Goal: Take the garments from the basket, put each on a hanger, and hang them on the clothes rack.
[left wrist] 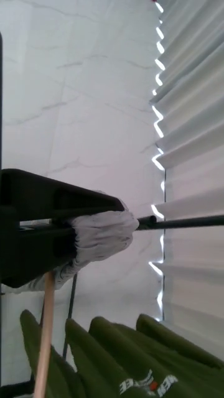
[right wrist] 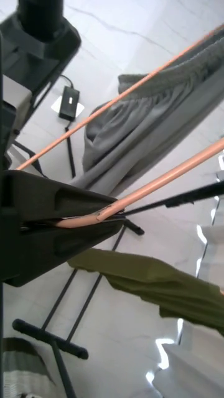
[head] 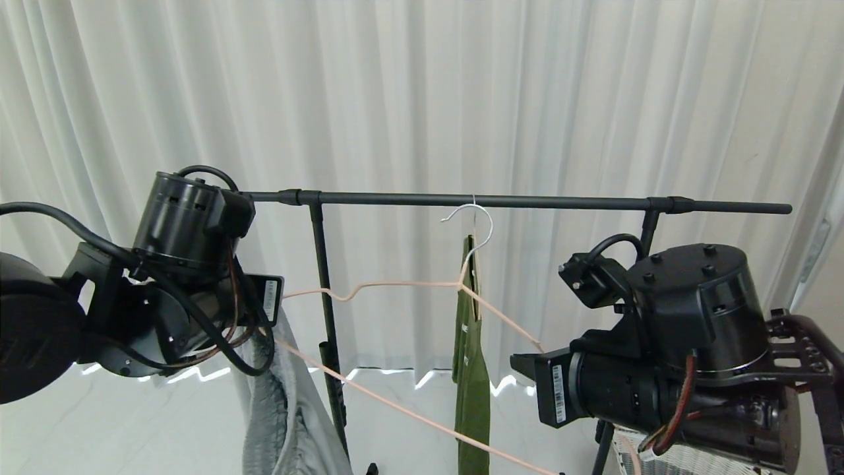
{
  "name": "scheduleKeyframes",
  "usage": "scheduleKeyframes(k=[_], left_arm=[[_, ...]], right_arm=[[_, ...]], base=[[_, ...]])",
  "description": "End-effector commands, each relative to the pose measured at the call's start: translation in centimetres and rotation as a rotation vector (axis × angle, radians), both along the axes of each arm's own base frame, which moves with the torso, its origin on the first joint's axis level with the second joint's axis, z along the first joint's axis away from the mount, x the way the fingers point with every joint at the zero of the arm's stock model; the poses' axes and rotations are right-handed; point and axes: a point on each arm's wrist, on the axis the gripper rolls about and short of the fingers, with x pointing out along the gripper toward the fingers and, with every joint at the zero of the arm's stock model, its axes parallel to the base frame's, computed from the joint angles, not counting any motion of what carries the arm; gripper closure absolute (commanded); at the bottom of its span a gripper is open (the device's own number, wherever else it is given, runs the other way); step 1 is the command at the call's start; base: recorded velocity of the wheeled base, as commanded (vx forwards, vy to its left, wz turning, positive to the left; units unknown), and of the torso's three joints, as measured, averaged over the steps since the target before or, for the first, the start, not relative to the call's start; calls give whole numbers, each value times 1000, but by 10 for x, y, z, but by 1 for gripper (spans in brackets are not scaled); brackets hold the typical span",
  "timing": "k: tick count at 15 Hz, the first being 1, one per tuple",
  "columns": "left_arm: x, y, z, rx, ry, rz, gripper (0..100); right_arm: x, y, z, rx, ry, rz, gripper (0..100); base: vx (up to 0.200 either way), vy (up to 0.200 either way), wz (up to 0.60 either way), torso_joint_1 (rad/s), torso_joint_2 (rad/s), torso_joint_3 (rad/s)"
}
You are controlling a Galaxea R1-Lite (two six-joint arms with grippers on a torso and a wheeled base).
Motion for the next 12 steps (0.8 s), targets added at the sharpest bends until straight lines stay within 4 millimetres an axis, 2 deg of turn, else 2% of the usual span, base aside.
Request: scheduleKeyframes(k=[1, 3, 5, 9, 12], left_arm=[[3, -2, -2, 25, -2, 23, 100], [4, -2, 1, 32, -15, 37, 100], [2, -11, 0, 33, -12, 6, 100], [21, -32, -13, 89, 4, 24, 100], [30, -35, -10, 89, -14, 40, 100]], right_arm=[[6, -2, -1, -4, 1, -23, 100], [13, -6, -2, -10, -1, -46, 100], [13, -6, 0, -7, -5, -46, 100], [7, -2, 10, 14, -31, -28, 100], [-3, -2, 14, 33, -34, -1, 100]], base=[[0, 0, 0, 0, 0, 0], [0, 0, 0, 0, 0, 0], [0, 0, 0, 0, 0, 0], [0, 0, 0, 0, 0, 0], [0, 0, 0, 0, 0, 0]])
